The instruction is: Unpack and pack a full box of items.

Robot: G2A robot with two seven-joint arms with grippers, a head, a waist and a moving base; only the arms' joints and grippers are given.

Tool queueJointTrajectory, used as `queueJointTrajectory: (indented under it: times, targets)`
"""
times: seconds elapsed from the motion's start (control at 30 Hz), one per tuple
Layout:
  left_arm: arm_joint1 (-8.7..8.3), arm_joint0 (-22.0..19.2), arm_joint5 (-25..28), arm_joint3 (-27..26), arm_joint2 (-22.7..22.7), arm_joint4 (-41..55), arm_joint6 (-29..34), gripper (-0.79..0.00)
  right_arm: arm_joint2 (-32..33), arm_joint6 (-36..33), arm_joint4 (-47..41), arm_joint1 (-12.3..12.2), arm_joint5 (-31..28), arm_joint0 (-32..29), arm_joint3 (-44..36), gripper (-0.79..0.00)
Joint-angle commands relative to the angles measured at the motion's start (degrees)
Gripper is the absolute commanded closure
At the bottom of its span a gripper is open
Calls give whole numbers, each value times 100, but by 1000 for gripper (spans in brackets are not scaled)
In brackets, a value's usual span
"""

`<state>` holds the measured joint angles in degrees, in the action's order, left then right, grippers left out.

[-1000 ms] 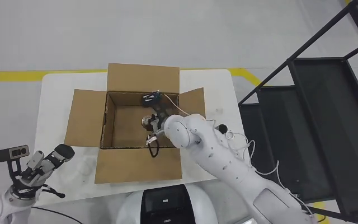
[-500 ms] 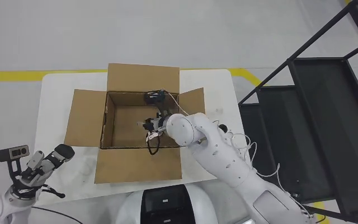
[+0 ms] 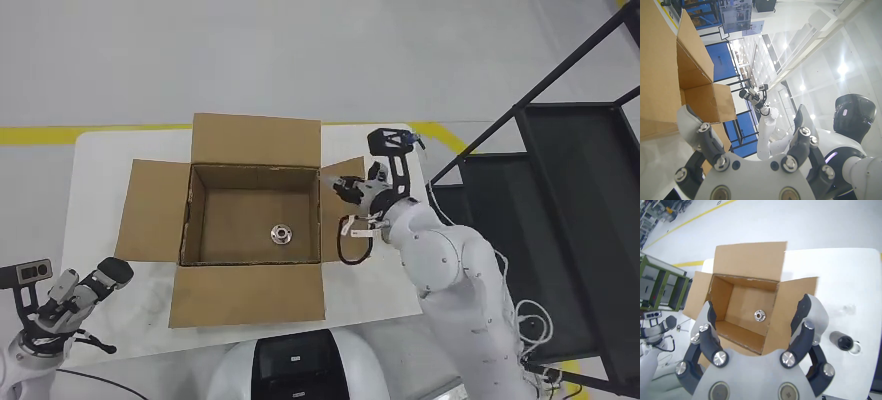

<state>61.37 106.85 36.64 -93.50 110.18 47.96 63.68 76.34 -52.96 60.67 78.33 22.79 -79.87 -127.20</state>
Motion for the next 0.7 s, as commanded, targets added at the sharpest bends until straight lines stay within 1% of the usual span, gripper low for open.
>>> queueJointTrajectory:
  times: [0.0,0.13,0.23,0.37,0.47,0.53,0.67]
  targets:
    - [0,0,0,0,0,0,0,-785,157,5,177,-19,109,-200,-128,-785]
    - [0,0,0,0,0,0,0,-785,530,56,448,-45,540,-676,-219,-785]
    - [0,0,0,0,0,0,0,-785,721,0,515,-52,851,-1024,-129,-785]
    - [0,0,0,0,0,0,0,-785,832,-127,518,-58,1003,-1269,48,-785]
    - [0,0,0,0,0,0,0,-785,900,-134,498,-64,1007,-1420,235,-785]
    - [0,0,0,0,0,0,0,-785,950,-72,370,-57,1054,-1495,268,-785]
    - [0,0,0,0,0,0,0,-785,997,87,132,-52,955,-1620,297,-785]
